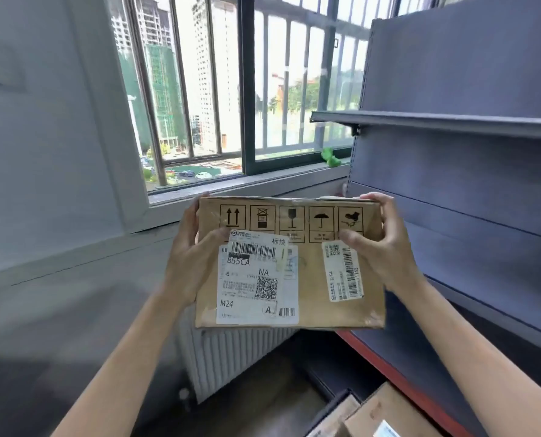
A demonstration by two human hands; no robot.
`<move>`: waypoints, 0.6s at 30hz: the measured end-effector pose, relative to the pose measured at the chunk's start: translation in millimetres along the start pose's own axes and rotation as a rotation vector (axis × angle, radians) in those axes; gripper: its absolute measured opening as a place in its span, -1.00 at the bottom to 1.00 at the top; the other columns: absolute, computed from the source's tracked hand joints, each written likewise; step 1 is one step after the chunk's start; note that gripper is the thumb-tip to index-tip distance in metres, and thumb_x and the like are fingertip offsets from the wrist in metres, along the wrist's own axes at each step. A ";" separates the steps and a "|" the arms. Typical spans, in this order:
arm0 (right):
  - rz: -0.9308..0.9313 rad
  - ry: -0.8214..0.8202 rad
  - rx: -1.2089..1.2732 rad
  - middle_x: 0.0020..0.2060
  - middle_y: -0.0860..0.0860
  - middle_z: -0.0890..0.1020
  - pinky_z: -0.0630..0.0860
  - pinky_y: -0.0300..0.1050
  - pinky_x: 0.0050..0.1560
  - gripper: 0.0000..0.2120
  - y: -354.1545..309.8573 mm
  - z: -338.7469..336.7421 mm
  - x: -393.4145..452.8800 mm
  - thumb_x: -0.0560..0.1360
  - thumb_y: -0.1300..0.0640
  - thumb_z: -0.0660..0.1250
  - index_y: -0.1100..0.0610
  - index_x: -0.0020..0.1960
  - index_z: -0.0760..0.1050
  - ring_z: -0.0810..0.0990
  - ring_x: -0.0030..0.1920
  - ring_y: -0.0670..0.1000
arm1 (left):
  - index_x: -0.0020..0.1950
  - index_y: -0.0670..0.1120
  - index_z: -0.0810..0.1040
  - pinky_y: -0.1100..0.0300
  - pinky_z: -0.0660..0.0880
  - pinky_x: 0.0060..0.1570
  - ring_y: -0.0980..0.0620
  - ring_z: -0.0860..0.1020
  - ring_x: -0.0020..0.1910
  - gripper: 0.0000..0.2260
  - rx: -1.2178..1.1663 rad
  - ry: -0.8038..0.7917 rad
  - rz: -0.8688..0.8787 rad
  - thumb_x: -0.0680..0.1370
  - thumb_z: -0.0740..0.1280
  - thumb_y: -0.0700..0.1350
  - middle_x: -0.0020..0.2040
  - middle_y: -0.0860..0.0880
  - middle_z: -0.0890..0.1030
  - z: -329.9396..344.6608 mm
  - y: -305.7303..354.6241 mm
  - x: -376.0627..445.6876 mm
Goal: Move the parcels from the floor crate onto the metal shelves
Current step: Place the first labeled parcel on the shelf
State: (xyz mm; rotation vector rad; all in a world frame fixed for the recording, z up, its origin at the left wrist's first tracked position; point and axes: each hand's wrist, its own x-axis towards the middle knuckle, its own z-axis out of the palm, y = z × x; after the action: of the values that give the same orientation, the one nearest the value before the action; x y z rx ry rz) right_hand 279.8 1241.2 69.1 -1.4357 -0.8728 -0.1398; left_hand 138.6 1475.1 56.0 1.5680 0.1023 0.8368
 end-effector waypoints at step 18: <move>-0.072 0.471 -0.360 -0.15 -0.24 0.62 0.55 -0.30 -0.26 -0.50 11.4 -156.0 -7.3 0.21 0.00 0.45 -0.06 0.09 0.34 0.64 -0.15 -0.15 | 0.26 0.20 0.40 0.04 0.58 -0.14 -0.10 0.62 -0.01 -0.45 -0.332 -0.553 0.011 0.29 0.41 -0.02 0.17 -0.09 0.59 207.8 -57.8 113.6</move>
State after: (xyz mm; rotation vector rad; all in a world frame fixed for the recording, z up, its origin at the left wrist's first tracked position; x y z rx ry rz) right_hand 349.2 1100.8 72.4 -1.6105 -0.5230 -0.6901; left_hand 360.1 1373.8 67.0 1.4288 -0.4239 0.3787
